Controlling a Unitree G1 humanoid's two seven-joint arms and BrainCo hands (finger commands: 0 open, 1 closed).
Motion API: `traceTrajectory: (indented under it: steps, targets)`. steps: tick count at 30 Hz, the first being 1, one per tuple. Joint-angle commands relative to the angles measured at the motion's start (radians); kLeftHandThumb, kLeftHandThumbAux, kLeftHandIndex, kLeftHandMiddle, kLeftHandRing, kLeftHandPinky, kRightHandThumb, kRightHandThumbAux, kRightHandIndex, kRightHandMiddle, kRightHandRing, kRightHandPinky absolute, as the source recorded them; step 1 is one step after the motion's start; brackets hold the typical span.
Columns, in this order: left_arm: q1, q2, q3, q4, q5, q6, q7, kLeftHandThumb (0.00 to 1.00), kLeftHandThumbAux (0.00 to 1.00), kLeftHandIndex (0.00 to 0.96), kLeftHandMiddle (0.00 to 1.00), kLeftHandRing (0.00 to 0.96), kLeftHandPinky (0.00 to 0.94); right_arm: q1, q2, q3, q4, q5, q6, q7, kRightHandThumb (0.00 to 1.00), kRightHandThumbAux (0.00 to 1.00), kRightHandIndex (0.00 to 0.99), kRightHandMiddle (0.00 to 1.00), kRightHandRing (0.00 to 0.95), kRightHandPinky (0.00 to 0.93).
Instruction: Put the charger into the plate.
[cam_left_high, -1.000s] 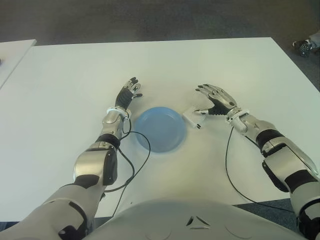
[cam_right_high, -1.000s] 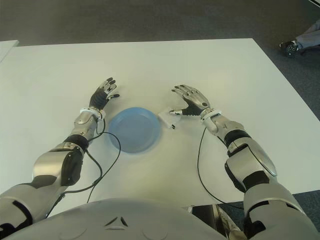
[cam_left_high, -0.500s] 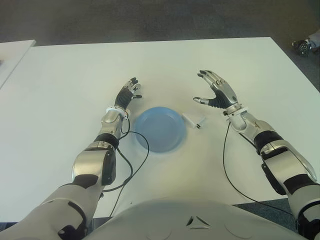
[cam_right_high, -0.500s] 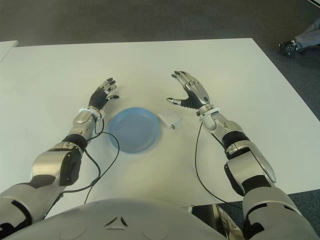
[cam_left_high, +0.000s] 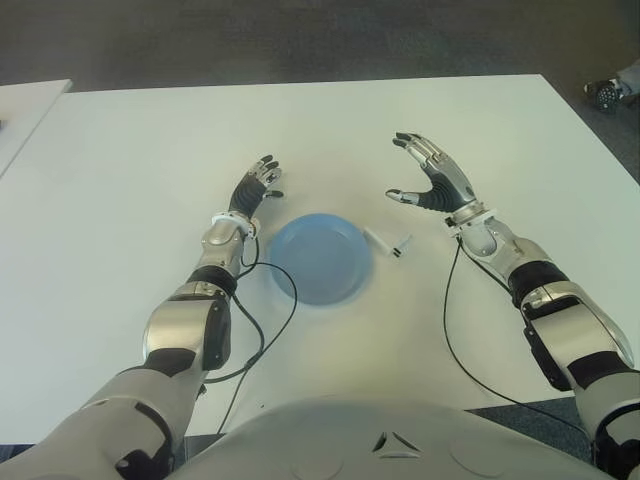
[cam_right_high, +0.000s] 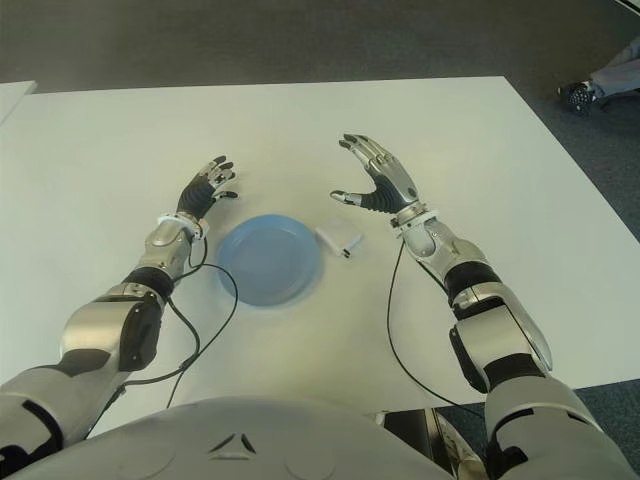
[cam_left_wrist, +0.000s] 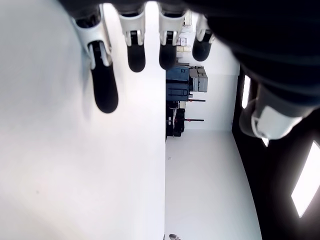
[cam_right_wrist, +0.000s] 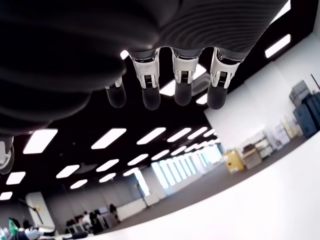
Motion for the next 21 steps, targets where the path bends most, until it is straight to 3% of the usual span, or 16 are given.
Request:
traceTrajectory:
  steps: [1, 4, 8, 13, 21]
  targets:
    - [0.046, 0.001, -0.013, 0.041, 0.024, 0.059, 0.007, 0.000, 0.512, 0.066, 0.110, 0.121, 0.143, 0.024, 0.003, -0.019, -0.028, 0.004, 0.001, 0.021, 0.086, 0.328, 0.000, 0.000, 0.000, 0.000]
    - [0.047, 0.001, -0.014, 0.041, 0.025, 0.058, 0.007, 0.000, 0.511, 0.066, 0.111, 0.122, 0.144, 0.032, 0.002, -0.026, -0.049, -0.004, 0.016, 0.019, 0.088, 0.330, 0.000, 0.000, 0.000, 0.000]
    - [0.048, 0.001, -0.018, 0.040, 0.028, 0.060, 0.008, 0.000, 0.511, 0.064, 0.113, 0.123, 0.145, 0.082, 0.003, -0.044, -0.165, -0.029, 0.110, 0.022, 0.104, 0.334, 0.000, 0.000, 0.000, 0.000]
    - [0.047, 0.002, -0.021, 0.040, 0.032, 0.063, 0.009, 0.000, 0.514, 0.062, 0.118, 0.126, 0.143, 0.227, 0.043, -0.086, -0.441, -0.069, 0.407, 0.075, 0.146, 0.315, 0.000, 0.000, 0.000, 0.000]
    - [0.046, 0.002, -0.022, 0.041, 0.037, 0.067, 0.011, 0.000, 0.519, 0.059, 0.122, 0.131, 0.146, 0.347, 0.143, -0.085, -0.562, -0.140, 0.707, 0.067, 0.213, 0.233, 0.000, 0.000, 0.000, 0.000]
